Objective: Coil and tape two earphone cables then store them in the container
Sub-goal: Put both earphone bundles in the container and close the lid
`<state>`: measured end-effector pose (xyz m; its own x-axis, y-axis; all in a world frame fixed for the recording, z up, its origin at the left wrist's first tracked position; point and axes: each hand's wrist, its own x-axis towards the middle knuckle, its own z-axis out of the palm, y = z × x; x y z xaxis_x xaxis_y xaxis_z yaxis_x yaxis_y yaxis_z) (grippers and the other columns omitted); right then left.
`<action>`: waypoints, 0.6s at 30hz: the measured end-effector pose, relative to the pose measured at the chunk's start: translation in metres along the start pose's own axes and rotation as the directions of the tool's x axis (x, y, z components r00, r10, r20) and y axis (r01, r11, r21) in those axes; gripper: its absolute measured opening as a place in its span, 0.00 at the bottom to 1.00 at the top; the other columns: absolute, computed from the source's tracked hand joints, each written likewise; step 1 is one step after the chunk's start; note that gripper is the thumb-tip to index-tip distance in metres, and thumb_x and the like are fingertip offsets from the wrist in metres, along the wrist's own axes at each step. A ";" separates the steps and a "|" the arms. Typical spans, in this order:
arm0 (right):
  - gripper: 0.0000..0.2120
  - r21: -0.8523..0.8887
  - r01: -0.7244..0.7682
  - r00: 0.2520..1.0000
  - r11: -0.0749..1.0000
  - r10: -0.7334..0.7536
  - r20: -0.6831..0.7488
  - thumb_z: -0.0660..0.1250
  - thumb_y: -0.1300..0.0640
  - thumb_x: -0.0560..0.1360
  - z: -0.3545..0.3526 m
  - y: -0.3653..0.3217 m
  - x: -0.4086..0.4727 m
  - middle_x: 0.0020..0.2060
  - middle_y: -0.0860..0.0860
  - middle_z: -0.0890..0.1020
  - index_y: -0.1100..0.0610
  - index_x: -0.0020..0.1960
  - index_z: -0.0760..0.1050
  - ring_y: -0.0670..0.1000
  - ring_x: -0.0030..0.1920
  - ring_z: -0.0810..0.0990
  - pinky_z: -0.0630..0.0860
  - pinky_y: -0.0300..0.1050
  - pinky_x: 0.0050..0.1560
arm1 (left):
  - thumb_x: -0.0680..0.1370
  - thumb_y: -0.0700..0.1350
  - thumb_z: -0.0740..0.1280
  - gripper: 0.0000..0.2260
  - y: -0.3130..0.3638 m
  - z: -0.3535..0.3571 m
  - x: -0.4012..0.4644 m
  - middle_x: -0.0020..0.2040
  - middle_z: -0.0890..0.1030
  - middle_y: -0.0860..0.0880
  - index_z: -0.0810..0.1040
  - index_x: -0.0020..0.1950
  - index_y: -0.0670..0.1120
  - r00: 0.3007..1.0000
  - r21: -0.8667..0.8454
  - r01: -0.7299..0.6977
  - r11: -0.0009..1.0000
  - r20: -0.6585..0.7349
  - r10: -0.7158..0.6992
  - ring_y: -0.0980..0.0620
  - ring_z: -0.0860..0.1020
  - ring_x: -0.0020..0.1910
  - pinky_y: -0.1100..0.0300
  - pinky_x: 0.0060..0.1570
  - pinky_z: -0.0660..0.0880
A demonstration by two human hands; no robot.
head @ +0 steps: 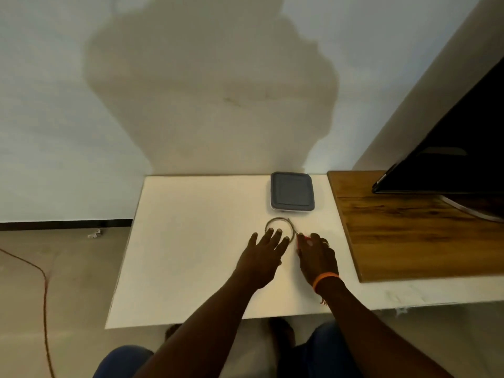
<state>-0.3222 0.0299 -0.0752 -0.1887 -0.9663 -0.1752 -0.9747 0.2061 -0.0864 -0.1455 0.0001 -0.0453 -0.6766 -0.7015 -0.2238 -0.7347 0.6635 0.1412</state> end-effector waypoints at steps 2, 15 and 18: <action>0.21 -0.002 0.010 0.998 1.000 -0.010 -0.055 0.67 0.56 0.76 0.006 0.008 -0.004 0.57 0.60 0.78 0.58 0.68 0.71 0.59 0.54 0.80 0.80 0.51 0.53 | 0.83 0.46 0.57 0.28 -0.008 0.014 0.006 0.80 0.48 0.42 0.47 0.80 0.45 0.998 0.016 0.024 1.000 0.050 -0.025 0.39 0.49 0.78 0.40 0.74 0.53; 0.03 0.565 -0.259 0.963 0.784 0.254 0.088 0.64 0.53 0.79 -0.005 0.019 -0.006 0.41 0.45 0.77 0.52 0.50 0.75 0.42 0.42 0.77 0.80 0.45 0.48 | 0.64 0.42 0.76 0.20 -0.046 0.004 0.018 0.55 0.78 0.45 0.78 0.54 0.45 0.998 0.000 -0.042 0.999 0.037 0.042 0.44 0.78 0.52 0.52 0.47 0.78; 0.09 0.513 -0.268 0.961 0.815 0.262 0.086 0.60 0.50 0.80 -0.007 0.033 0.006 0.44 0.52 0.79 0.54 0.51 0.76 0.50 0.46 0.80 0.76 0.41 0.45 | 0.62 0.43 0.78 0.19 -0.059 0.008 0.018 0.54 0.78 0.46 0.78 0.50 0.45 0.995 -0.025 -0.048 0.999 0.081 0.050 0.42 0.78 0.57 0.52 0.49 0.81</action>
<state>-0.3558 0.0296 -0.0720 -0.4265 -0.8615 -0.2756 -0.6829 0.5064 -0.5265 -0.1139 -0.0493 -0.0654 -0.7059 -0.6444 -0.2940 -0.7026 0.6895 0.1758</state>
